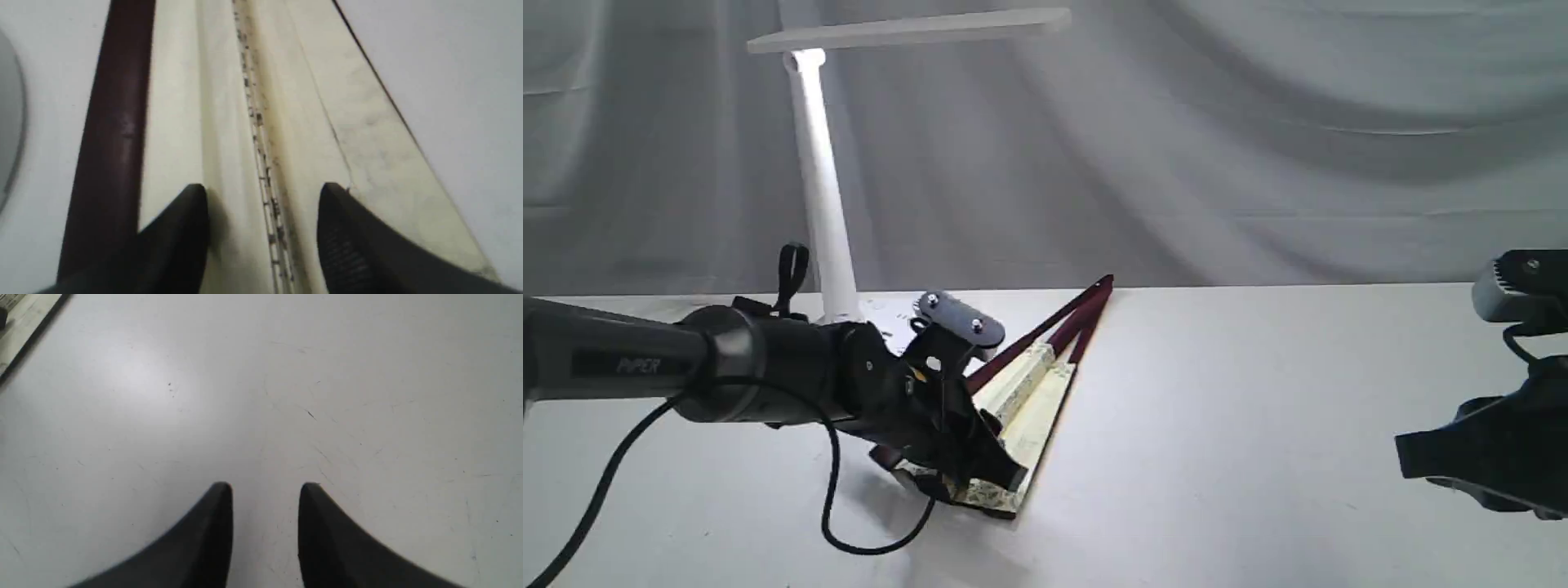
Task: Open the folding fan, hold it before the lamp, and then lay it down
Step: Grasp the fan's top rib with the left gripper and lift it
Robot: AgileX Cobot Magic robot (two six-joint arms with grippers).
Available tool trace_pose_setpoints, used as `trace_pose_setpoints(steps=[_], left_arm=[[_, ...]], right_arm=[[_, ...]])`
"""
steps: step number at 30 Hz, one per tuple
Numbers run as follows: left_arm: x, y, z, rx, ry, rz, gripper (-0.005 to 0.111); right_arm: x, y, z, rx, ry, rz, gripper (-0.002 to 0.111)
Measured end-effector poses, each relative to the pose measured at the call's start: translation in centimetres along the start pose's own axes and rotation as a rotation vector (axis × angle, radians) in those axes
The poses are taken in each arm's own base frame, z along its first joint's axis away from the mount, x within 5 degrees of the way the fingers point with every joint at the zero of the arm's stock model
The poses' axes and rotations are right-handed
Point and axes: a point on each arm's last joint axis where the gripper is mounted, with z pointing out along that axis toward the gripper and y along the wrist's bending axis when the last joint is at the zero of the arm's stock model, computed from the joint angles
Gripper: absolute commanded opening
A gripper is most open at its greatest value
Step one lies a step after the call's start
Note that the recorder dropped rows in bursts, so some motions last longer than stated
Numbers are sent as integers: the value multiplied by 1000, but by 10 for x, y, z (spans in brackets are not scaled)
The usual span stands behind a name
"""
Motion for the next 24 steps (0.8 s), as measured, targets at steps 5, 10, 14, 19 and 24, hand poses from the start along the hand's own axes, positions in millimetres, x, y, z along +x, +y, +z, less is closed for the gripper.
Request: trace_pose_setpoints(steps=[5, 10, 14, 19, 24], left_arm=[[2, -3, -4, 41, 46, 126, 39], [4, -10, -8, 140, 83, 232, 39], [6, -17, -11, 233, 96, 329, 39], [8, -22, -14, 309, 112, 447, 39], [9, -23, -21, 335, 127, 563, 39]], right_arm=[[0, 0, 0, 0, 0, 0, 28], [-1, 0, 0, 3, -8, 0, 28], [-1, -1, 0, 6, -15, 0, 28], [-1, -1, 0, 6, -16, -2, 28], [-1, -1, 0, 6, -16, -2, 28]])
